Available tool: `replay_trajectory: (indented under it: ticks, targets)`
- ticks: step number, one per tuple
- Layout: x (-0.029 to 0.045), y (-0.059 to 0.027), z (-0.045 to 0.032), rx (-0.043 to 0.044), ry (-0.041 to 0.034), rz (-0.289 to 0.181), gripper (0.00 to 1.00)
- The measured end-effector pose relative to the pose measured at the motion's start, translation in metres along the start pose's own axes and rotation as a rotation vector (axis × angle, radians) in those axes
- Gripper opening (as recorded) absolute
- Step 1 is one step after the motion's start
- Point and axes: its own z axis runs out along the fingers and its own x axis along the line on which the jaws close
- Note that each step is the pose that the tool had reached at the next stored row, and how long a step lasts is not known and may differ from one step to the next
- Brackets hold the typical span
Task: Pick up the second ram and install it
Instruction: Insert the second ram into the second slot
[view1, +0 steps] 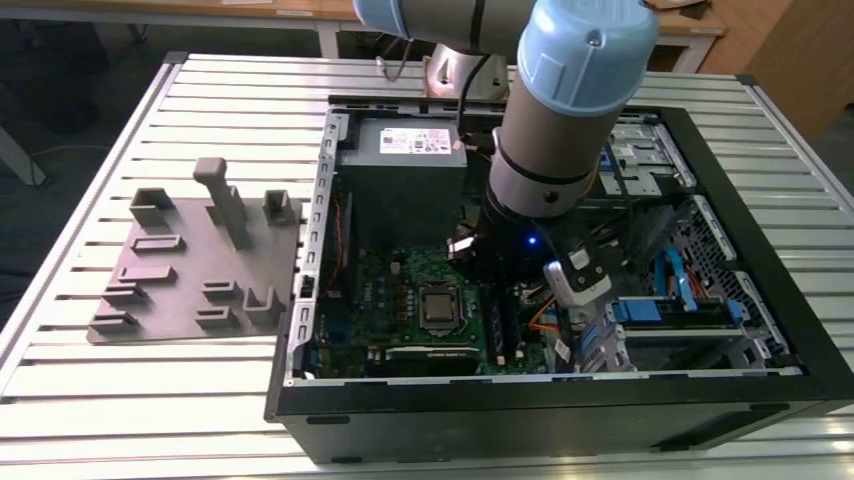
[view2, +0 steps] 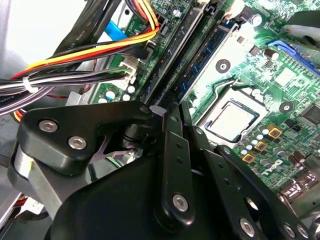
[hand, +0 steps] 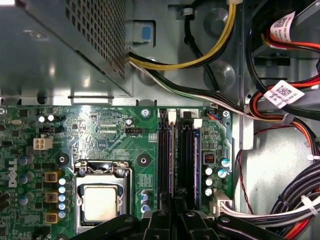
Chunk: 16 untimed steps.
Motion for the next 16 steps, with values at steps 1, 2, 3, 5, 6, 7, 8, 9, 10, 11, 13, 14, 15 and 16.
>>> replay_trajectory:
  ticks: [1, 2, 3, 5, 6, 7, 8, 9, 10, 11, 13, 14, 15, 16]
  targets:
    - [0.0000, 0.0000, 0.0000, -0.0001, 0.0000, 0.000, 0.14]
    - [-0.0001, 0.0003, 0.0006, -0.0022, -0.0005, 0.000, 0.15]
    - [0.0000, 0.0002, 0.0006, -0.0015, -0.0003, 0.000, 0.15]
    - [0.0000, 0.0000, 0.0002, -0.0004, -0.0001, 0.000, 0.21]
    - [0.0000, 0.0000, 0.0001, -0.0001, 0.0000, 0.000, 0.21]
    - [0.0000, 0.0000, -0.0003, 0.0001, 0.0001, 0.000, 0.21]
    - [0.0001, 0.0000, -0.0028, 0.0001, 0.0000, 0.000, 0.21]
    - [0.0001, 0.0001, -0.0071, -0.0002, 0.0000, 0.000, 0.21]
    - [0.0002, 0.0002, -0.0115, -0.0005, -0.0001, 0.000, 0.21]
    - [0.0002, 0.0002, -0.0162, -0.0009, -0.0001, 0.000, 0.21]
    - [0.0003, 0.0004, -0.0250, -0.0009, -0.0002, 0.000, 0.21]
    - [0.0003, 0.0006, -0.0294, -0.0009, -0.0003, 0.000, 0.21]
    - [0.0003, 0.0013, -0.0333, -0.0007, -0.0003, 0.000, 0.21]
    - [0.0004, 0.0018, -0.0368, -0.0009, -0.0004, 0.000, 0.20]
